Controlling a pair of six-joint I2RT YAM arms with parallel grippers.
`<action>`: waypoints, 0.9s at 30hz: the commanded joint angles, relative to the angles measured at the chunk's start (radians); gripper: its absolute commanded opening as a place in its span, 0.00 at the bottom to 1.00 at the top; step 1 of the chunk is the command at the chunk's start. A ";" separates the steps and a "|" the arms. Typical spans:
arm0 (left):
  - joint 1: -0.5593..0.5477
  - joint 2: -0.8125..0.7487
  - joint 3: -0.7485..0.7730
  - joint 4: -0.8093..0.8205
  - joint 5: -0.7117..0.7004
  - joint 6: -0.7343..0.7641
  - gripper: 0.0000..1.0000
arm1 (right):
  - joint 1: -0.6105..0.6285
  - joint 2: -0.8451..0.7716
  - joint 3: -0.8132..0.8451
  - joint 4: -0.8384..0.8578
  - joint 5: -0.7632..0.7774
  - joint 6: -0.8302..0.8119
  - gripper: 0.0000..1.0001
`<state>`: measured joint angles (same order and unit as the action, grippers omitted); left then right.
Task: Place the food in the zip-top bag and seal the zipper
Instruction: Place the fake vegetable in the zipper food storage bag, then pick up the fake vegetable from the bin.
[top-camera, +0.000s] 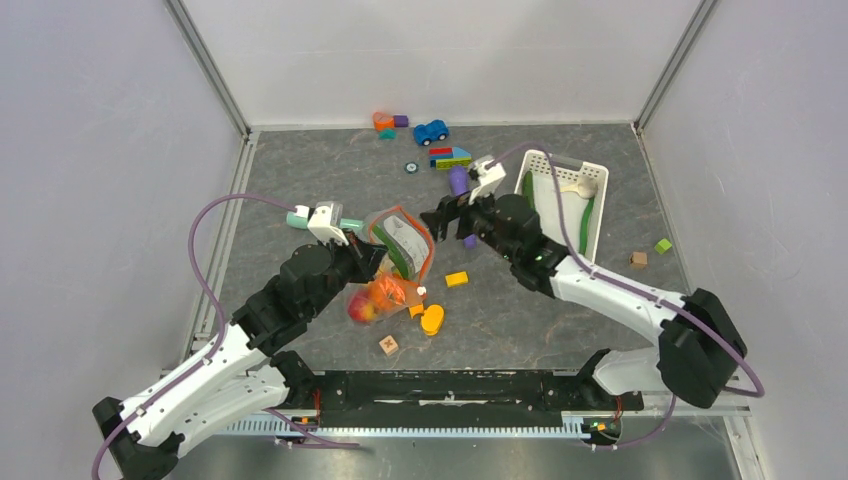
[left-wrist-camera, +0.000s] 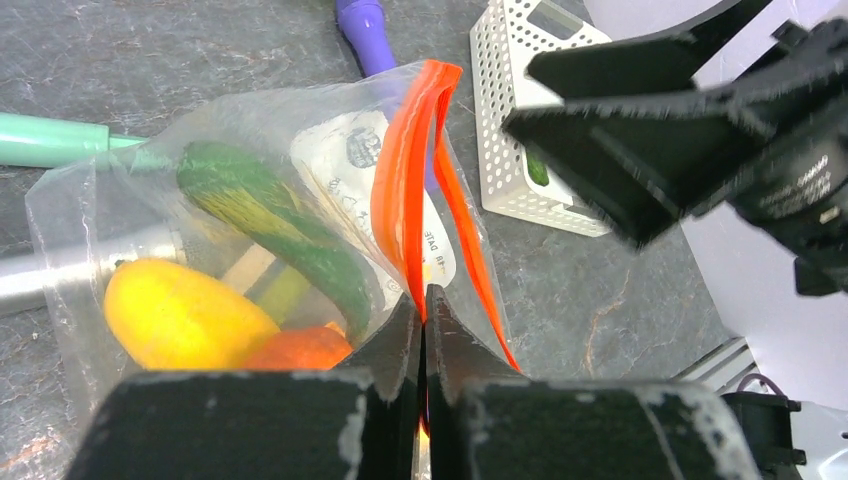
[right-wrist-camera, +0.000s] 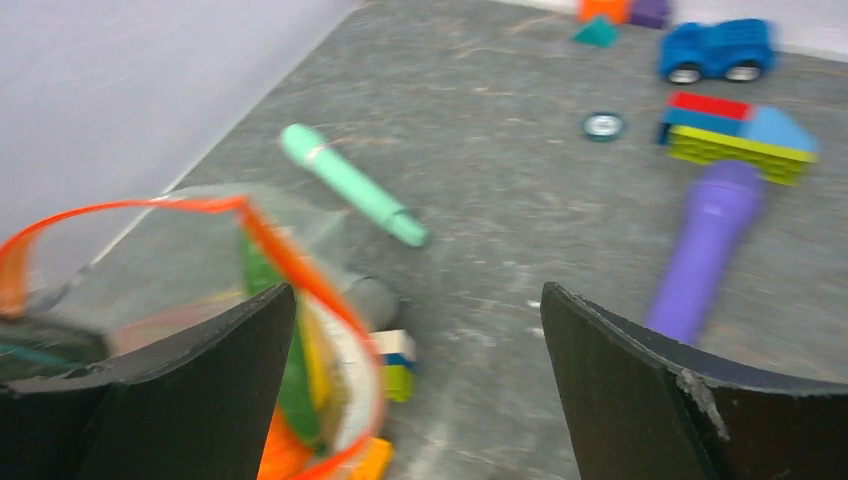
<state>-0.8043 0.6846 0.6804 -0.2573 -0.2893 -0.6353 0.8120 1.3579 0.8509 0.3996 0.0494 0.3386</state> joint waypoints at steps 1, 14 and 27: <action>-0.003 -0.010 0.000 0.030 -0.030 0.003 0.02 | -0.112 -0.077 0.016 -0.193 0.072 -0.020 0.98; -0.003 0.012 0.003 0.033 -0.030 0.012 0.02 | -0.404 -0.047 0.046 -0.600 0.295 -0.138 0.98; -0.003 0.045 0.017 0.022 -0.029 0.028 0.02 | -0.595 0.339 0.244 -0.585 0.058 -0.268 0.70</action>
<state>-0.8043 0.7280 0.6804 -0.2562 -0.3050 -0.6346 0.2321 1.6432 1.0233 -0.2050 0.1322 0.1211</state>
